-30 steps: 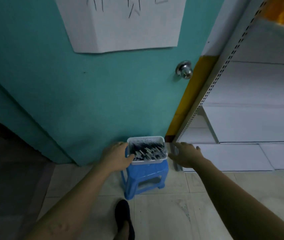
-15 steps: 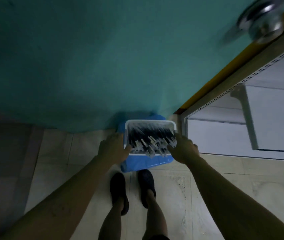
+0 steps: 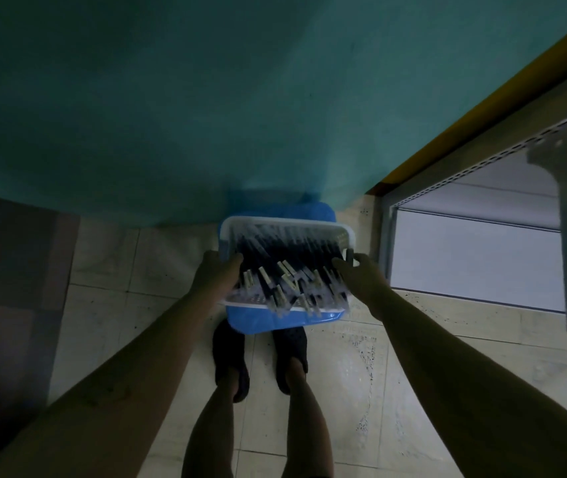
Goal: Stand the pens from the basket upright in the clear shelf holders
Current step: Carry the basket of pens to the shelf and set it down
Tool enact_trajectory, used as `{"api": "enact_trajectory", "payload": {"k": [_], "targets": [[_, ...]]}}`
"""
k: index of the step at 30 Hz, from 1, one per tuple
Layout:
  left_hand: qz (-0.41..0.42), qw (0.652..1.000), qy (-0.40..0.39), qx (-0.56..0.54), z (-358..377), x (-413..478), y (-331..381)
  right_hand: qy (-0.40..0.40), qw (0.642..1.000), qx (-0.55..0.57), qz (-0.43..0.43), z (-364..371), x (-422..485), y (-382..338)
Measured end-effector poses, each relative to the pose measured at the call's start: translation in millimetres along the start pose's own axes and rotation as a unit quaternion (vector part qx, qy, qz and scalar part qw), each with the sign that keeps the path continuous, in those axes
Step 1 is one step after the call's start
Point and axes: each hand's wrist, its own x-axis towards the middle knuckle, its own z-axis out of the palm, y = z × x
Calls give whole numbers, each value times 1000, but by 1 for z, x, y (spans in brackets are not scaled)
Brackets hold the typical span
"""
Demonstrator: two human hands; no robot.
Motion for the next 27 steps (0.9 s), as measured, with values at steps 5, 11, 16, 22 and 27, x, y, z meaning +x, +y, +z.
{"api": "enact_trajectory", "payload": {"k": [5, 11, 16, 22, 27], "targets": [[4, 999, 10, 36, 7, 7, -1, 12, 1000, -24, -11, 2, 11, 1], [17, 998, 39, 54, 4, 4, -6, 12, 1000, -23, -14, 0, 16, 6], [82, 984, 40, 156, -7, -7, -14, 31, 996, -74, -41, 3, 9, 6], [118, 962, 68, 238, -31, -38, -18, 71, 990, -117, -42, -2, -16, 1], [131, 959, 104, 228, -60, -76, -9, 74, 984, -147, -74, -9, -54, -21]]}}
